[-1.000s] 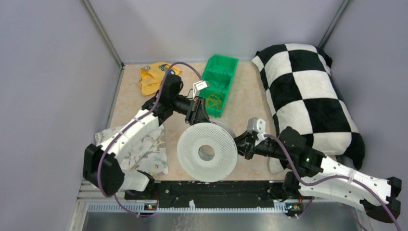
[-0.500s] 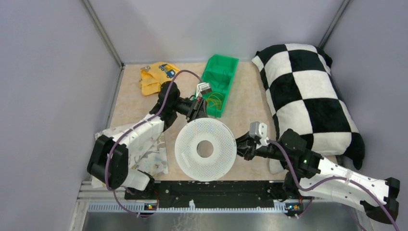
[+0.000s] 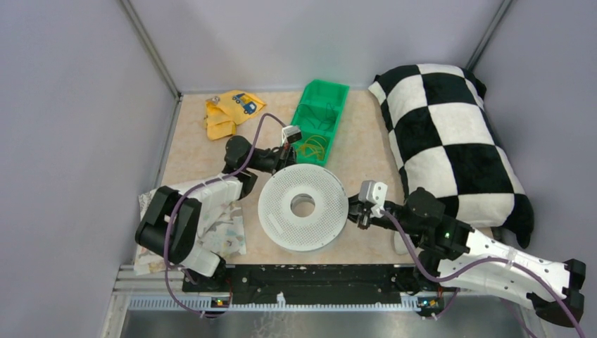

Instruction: Wrap the cables

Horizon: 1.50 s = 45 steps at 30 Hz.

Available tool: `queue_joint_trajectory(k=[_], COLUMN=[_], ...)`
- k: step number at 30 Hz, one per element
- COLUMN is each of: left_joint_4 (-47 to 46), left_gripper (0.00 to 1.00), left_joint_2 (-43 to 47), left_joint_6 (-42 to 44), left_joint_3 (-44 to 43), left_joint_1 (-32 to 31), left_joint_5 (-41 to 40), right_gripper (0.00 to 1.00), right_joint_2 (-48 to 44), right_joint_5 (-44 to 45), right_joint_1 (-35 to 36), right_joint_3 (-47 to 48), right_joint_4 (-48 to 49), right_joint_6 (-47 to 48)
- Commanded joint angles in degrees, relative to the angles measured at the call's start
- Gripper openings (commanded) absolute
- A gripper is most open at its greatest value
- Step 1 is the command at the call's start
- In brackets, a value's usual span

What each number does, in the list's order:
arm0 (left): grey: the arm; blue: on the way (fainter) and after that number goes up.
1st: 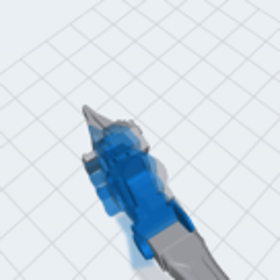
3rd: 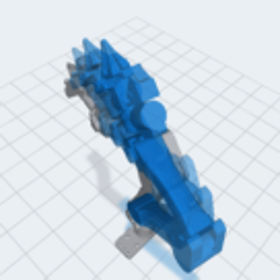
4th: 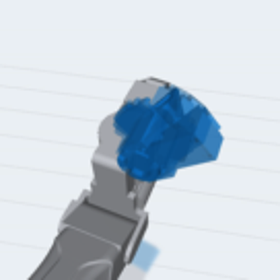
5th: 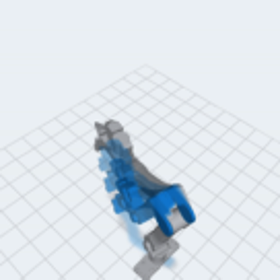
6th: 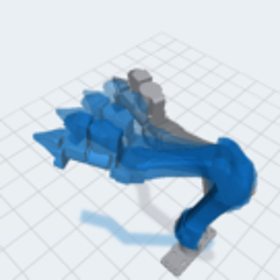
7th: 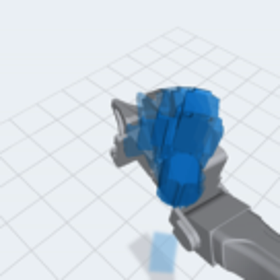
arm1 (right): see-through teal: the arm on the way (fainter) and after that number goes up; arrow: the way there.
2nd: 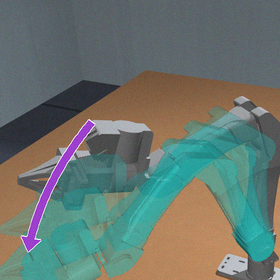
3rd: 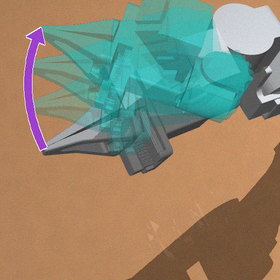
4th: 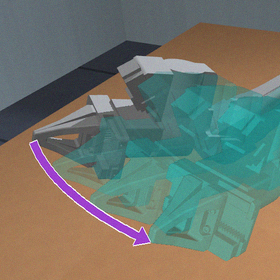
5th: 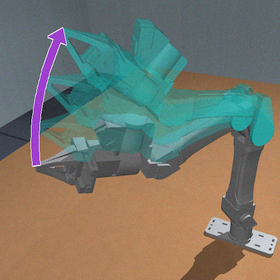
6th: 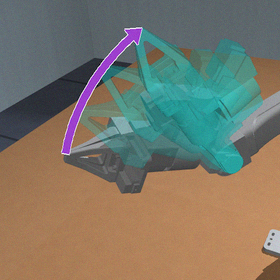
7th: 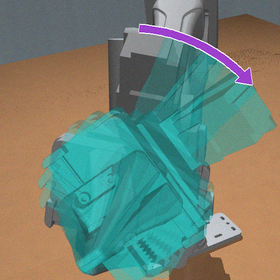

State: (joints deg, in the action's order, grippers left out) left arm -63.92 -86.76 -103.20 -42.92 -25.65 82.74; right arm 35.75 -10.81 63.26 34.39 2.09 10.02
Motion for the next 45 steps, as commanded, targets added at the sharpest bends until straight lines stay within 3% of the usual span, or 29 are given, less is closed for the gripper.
queue_joint_trajectory(k=[1,8,13,22,24,25,29,36,41,45], left_joint_4=[-2.12,4.31,3.94,11.33,12.01,12.99,19.04,28.38,27.86,27.86], left_gripper=[0.00,0.00,0.00,0.00,0.00,0.00,0.00,0.00,0.00,0.00], left_joint_2=[1.74,4.49,5.52,8.25,8.59,9.65,11.81,14.59,14.88,17.11], left_joint_6=[-5.82,-2.23,-2.25,9.73,11.81,13.59,17.49,27.42,31.78,36.83], left_joint_3=[-0.22,1.09,4.39,7.30,8.04,9.42,10.07,11.24,14.65,18.96], left_joint_1=[3.85,7.17,10.08,11.84,11.85,11.92,12.39,13.34,13.80,14.13], left_joint_5=[-10.23,-10.95,-13.35,-20.44,-21.65,-24.01,-27.07,-31.35,-33.35,-38.21], right_gripper=[0.00,0.00,0.00,0.00,0.00,0.00,0.00,0.00,0.00,0.00], right_joint_2=[-1.27,-0.90,0.85,7.13,8.01,8.85,10.73,14.00,16.18,18.77], right_joint_5=[-0.90,-2.08,-3.66,1.10,2.73,6.51,9.98,13.48,13.71,13.64], right_joint_1=[1.25,1.25,1.27,1.25,1.30,1.41,1.87,2.40,2.39,2.46], right_joint_3=[2.57,3.07,2.62,-4.27,-7.35,-12.04,-16.91,-17.96,-21.02,-26.50], right_joint_4=[-7.44,-6.85,-2.88,11.87,17.43,26.68,35.28,37.78,41.91,52.77], right_joint_6=[3.24,3.98,-2.85,-23.35,-25.36,-26.41,-26.57,-25.26,-24.27,-24.26])
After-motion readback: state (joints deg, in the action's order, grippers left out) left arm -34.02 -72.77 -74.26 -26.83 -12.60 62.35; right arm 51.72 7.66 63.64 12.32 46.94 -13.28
